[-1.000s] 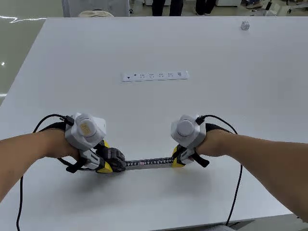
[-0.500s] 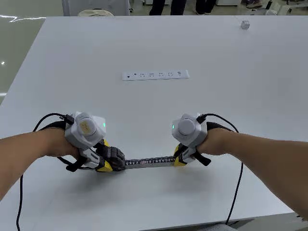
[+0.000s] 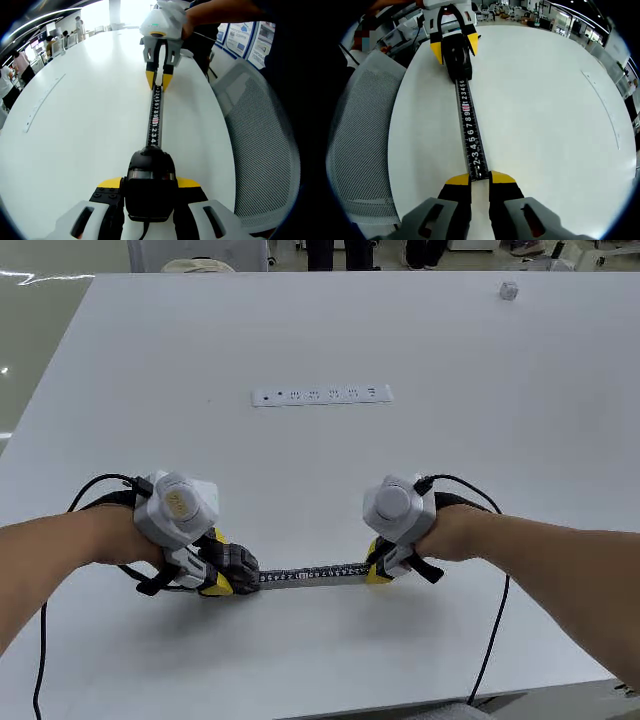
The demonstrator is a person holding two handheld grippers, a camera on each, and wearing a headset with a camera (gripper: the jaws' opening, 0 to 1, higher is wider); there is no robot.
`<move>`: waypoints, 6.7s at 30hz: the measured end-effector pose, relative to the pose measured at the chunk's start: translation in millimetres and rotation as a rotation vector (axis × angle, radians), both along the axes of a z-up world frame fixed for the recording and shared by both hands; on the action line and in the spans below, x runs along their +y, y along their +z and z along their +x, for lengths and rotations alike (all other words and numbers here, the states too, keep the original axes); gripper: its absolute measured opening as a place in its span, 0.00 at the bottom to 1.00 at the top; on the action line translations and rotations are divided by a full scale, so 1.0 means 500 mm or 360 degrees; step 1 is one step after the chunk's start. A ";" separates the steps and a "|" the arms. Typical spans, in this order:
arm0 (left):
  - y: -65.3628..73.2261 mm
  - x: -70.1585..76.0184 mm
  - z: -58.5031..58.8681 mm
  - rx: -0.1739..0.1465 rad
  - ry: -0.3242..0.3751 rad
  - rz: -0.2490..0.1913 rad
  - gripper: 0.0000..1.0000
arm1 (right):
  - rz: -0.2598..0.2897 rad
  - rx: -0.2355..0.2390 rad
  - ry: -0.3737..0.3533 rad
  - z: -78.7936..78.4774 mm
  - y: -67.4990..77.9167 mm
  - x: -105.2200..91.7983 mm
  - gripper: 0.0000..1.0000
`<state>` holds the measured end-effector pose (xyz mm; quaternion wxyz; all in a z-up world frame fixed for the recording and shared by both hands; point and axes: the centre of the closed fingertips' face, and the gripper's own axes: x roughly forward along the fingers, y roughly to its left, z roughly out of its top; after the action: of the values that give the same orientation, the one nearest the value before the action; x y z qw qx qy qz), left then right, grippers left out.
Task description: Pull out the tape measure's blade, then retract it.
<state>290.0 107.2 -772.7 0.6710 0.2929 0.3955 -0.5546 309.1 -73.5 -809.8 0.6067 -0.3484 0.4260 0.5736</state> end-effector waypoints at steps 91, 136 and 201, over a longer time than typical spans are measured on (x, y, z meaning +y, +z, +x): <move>0.001 0.003 0.003 -0.0003 0.0009 0.0003 0.34 | -0.0005 0.0008 -0.0104 0.006 0.003 -0.095 0.11; 0.002 0.002 0.002 -0.0005 0.0013 -0.0005 0.34 | -0.0019 0.0009 -0.0133 0.008 0.002 -0.129 0.12; 0.119 0.190 -0.054 -0.0231 0.1178 -0.0685 1.00 | 0.0488 -0.0385 -0.0976 -0.042 0.110 -0.268 0.96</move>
<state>262.9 202.3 -713.4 0.8965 0.0231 0.3010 -0.3244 288.2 -207.5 -754.6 0.8417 -0.1747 0.3448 0.3769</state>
